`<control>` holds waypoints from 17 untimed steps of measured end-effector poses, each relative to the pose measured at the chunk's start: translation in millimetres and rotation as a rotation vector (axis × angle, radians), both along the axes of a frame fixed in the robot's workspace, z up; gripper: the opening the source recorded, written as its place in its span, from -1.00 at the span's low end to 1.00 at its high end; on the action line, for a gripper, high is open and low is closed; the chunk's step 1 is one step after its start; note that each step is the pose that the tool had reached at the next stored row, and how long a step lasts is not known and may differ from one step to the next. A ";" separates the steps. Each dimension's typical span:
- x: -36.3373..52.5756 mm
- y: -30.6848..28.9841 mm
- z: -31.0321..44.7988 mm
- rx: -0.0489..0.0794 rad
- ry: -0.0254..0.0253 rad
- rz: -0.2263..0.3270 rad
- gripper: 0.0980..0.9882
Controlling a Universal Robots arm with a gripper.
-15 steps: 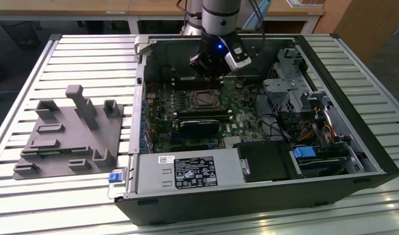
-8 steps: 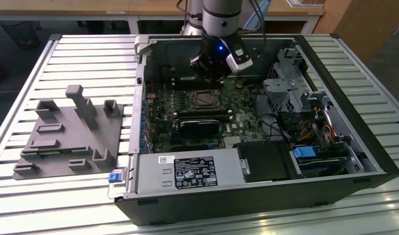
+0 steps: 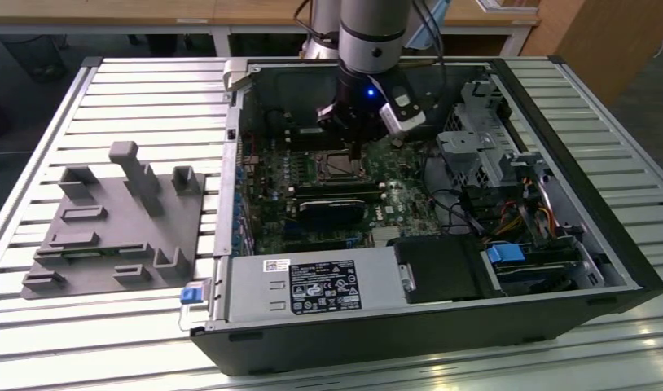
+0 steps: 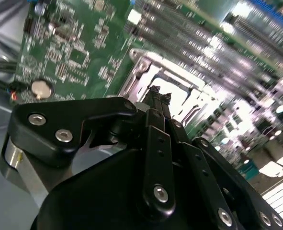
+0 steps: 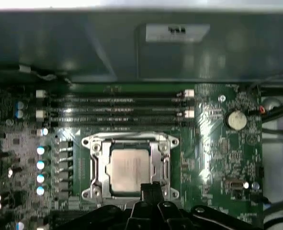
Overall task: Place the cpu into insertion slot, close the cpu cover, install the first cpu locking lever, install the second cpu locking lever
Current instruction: 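Install the second cpu locking lever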
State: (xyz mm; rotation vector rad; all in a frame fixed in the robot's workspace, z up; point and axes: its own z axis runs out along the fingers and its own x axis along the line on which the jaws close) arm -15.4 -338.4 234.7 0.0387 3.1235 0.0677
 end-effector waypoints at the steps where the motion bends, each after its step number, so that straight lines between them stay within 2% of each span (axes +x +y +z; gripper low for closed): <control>1: 0.0 -2.4 -0.1 0.000 0.0000 0.000 -0.95; 4: 0.0 -8.9 -0.3 0.002 -0.0001 0.000 -0.95; 7: 0.0 -14.5 -0.4 0.012 -0.0001 0.000 -0.95; 12: 0.0 -17.9 -0.6 0.021 0.0000 0.000 -0.95; 17: -0.4 -23.8 -1.4 0.022 0.0000 0.000 -0.95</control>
